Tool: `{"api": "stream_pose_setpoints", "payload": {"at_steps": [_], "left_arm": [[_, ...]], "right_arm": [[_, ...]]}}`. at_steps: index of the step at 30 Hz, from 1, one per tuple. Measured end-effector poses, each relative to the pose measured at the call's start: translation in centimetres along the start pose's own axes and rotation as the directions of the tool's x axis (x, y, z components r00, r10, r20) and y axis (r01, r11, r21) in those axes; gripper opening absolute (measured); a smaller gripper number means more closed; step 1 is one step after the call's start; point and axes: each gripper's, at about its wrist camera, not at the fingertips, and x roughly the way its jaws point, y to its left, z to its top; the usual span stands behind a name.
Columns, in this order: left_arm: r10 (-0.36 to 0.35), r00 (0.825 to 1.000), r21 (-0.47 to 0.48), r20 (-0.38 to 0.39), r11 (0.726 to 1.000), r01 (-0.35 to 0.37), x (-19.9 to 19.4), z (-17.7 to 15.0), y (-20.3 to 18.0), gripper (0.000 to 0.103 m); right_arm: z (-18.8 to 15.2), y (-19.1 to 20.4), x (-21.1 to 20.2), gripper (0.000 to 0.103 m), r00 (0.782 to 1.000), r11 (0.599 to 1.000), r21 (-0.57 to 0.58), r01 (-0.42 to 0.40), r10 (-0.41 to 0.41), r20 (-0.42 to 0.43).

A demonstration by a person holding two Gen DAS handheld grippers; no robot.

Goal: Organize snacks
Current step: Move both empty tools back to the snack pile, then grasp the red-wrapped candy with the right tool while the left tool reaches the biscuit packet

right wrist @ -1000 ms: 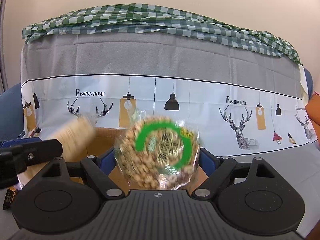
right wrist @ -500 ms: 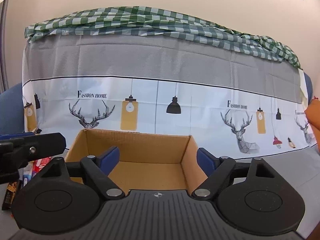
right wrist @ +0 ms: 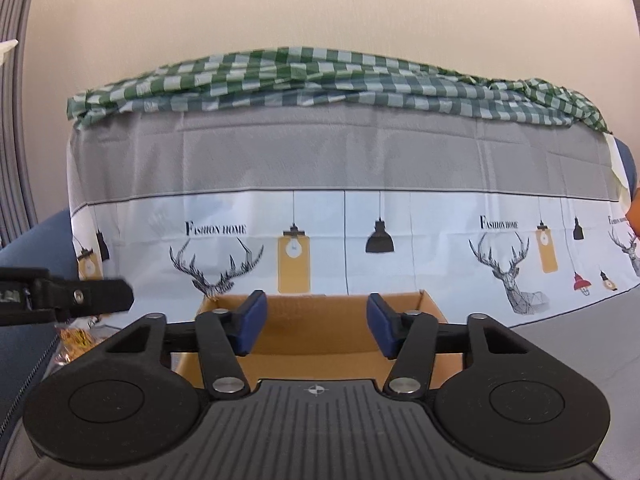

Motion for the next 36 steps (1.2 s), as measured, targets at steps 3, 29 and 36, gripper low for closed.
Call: {"api": "stream_pose_setpoints", "payload": {"at_steps": [3,29,36], "left_arm": [[0.025,0.999,-0.020,-0.023,0.999,-0.025,0.1,0.2,1.0,0.027],[0.251,0.922,-0.109,-0.293,0.950,-0.293,0.5,0.6,16.7,0.028],[0.297,0.855,-0.075,-0.424,0.930,-0.360,4.1,-2.4,18.1,0.045]], "right_arm": [[-0.1,0.6,0.0,0.050,1.000,1.000,-0.003,0.000,0.000,0.002],[-4.2,13.1,-1.3,0.030,0.930,0.916,-0.181,-0.357,0.331,-0.162],[-9.8,18.6,0.8,0.030,0.837,0.847,-0.208,-0.488,0.388,-0.385]]}}
